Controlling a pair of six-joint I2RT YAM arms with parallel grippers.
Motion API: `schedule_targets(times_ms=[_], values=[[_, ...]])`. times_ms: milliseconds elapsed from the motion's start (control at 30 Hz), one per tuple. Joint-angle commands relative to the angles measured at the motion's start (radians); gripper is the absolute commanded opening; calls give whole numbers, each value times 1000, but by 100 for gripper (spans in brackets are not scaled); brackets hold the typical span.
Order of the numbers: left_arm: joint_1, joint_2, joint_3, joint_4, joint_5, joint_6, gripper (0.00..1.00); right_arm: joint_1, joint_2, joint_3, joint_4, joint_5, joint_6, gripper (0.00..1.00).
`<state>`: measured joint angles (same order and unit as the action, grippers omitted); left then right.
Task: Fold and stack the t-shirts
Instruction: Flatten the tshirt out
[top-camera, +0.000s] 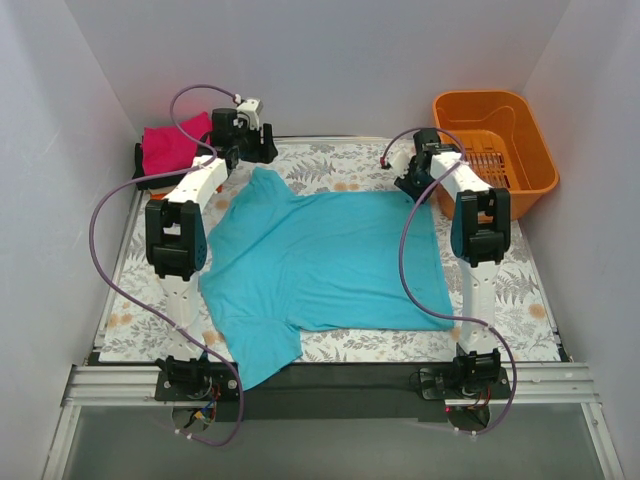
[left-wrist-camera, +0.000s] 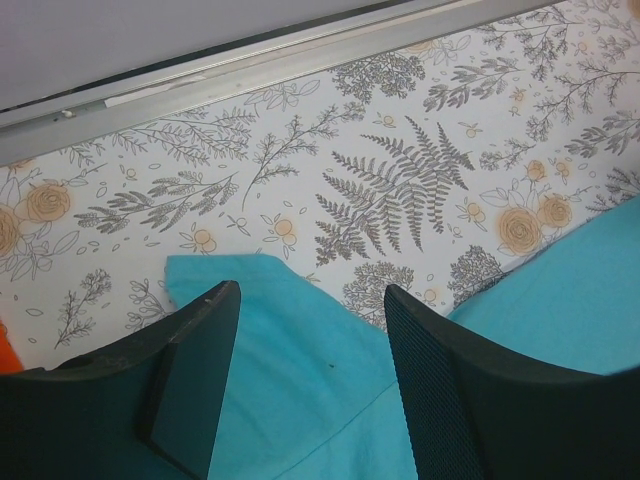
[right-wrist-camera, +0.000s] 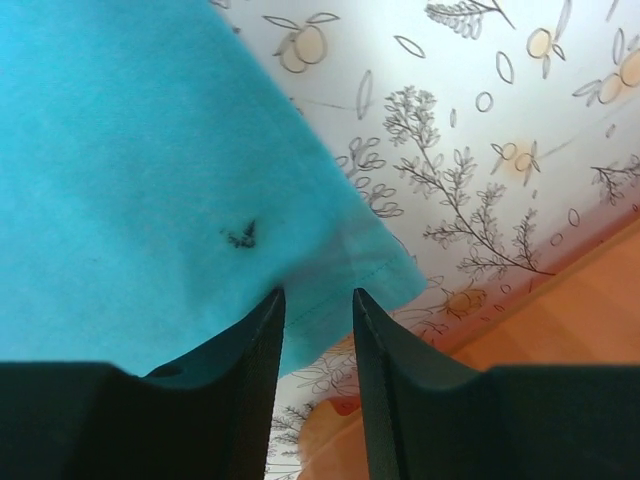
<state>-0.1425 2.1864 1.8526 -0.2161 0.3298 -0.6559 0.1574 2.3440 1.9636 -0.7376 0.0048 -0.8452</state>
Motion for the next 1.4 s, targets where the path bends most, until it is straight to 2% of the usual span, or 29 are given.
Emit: schedule_targets(times_ms=[0, 167, 400, 500, 600, 667, 833, 967, 1033, 1067, 1133, 1167, 1300, 1333, 1367], values=[[11, -14, 20, 18, 14, -4, 56, 27, 18, -40, -161, -166, -21, 36], [11, -1, 26, 20, 28, -1, 56, 45, -78, -132, -168, -235, -32, 41], [11, 47, 74, 20, 17, 4, 56, 24, -9, 58, -151, -128, 73, 46], [11, 110, 131, 1, -9, 9, 57, 25, 24, 61, -158, -94, 93, 55], [11, 185, 195, -28, -61, 13, 57, 25, 29, 32, -155, -78, 89, 57], [11, 240, 240, -55, -116, 22, 56, 25, 28, 6, -157, -80, 90, 49], [11, 292, 240, -62, -198, 42, 56, 27, 43, -3, -166, -68, 98, 45], [11, 317, 241, -84, -212, 53, 56, 28, 51, -12, -171, -60, 87, 27], [11, 316, 229, -103, -183, 53, 56, 27, 49, -14, -172, -60, 78, 22], [11, 309, 217, -106, -170, 49, 56, 27, 46, -14, -172, -58, 75, 13], [11, 288, 175, -111, -144, 47, 57, 27, 46, -11, -172, -55, 72, 1], [11, 282, 163, -109, -143, 47, 57, 25, 44, -8, -171, -57, 71, 1], [11, 277, 152, -120, -163, 62, 42, 25, 35, 12, -171, -66, 67, 1], [11, 280, 163, -121, -172, 71, 28, 27, 35, 30, -171, -69, 70, 1], [12, 282, 174, -126, -175, 75, 20, 27, 32, 38, -171, -71, 69, 1]])
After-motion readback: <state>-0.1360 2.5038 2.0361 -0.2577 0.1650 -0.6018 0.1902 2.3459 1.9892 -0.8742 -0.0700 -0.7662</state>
